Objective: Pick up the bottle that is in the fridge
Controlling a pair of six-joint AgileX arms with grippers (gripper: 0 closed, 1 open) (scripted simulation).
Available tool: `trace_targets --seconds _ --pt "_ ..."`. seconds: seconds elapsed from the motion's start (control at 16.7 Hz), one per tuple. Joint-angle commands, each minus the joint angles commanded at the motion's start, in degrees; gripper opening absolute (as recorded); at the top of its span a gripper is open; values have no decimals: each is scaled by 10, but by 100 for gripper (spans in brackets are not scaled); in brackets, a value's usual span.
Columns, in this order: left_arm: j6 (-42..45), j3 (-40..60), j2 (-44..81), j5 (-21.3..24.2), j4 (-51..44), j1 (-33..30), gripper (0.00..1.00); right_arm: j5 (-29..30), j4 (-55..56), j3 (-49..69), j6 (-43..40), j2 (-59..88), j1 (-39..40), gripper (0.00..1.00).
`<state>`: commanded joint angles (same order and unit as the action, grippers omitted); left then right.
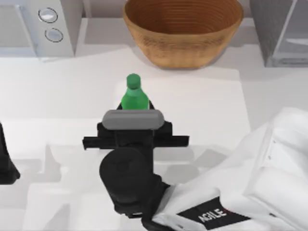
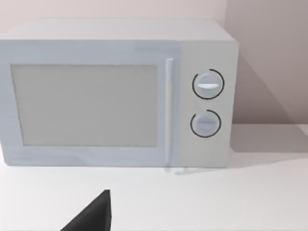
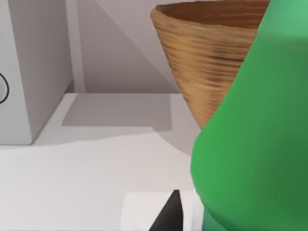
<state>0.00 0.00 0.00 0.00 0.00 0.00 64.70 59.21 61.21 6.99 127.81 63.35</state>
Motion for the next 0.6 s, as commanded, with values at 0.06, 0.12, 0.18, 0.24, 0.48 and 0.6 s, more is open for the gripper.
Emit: trace_targets --seconds 0.06,0.12,0.18,0.24,0.48,0.6 --pt "0 0 0 0 0 0 100 -1 1 1 0 1 -1 0" --pt "0 0 0 0 0 0 100 -1 1 1 0 1 -1 0" --pt "0 0 0 0 0 0 100 -1 1 1 0 1 -1 0" --pt "0 0 0 0 0 0 100 -1 1 1 0 1 -1 0" --pt "0 0 0 0 0 0 100 -1 1 1 0 1 -1 30" --pt "0 0 0 0 0 0 100 -1 1 1 0 1 -1 45"
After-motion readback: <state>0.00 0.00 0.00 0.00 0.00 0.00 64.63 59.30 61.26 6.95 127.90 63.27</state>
